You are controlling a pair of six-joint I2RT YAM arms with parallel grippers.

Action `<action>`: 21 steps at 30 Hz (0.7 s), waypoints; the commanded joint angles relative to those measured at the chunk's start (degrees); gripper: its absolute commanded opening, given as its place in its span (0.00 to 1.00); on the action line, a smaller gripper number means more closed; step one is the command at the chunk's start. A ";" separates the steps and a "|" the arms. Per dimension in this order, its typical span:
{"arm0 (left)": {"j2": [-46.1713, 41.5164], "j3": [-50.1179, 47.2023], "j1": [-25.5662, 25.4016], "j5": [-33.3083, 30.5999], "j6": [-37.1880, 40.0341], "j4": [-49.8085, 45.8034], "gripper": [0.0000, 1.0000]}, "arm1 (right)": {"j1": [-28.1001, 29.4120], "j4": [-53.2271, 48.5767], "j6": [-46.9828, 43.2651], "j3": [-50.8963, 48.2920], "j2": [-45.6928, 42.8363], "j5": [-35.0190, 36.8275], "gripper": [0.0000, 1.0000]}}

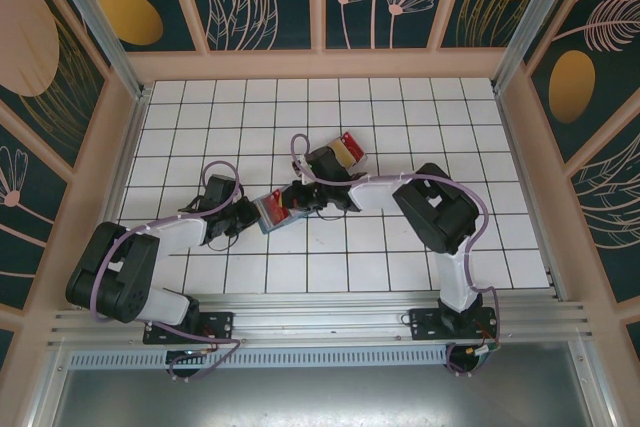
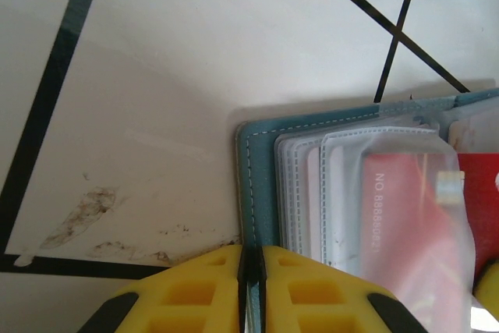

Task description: Put the credit cards into the card holder

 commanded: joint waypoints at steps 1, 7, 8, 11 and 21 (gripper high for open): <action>0.74 -0.61 -0.22 1.79 -0.08 -0.78 0.15 | -0.04 -3.09 -2.96 2.59 2.53 -1.72 0.03; 0.30 -0.80 -0.27 1.48 0.01 -1.13 0.15 | 0.23 -1.79 -2.16 4.11 4.61 -2.67 0.03; 0.37 -0.78 -0.23 1.48 -0.01 -1.13 0.15 | 0.31 -1.77 -2.14 4.50 5.01 -3.05 0.03; 0.56 -0.85 -0.23 1.48 0.09 -1.13 0.15 | 0.71 -2.69 -2.96 5.88 6.23 -3.72 0.03; 0.47 -0.08 -0.23 0.13 0.84 -2.64 0.14 | 0.50 -10.07 -9.48 8.79 7.08 -5.26 0.03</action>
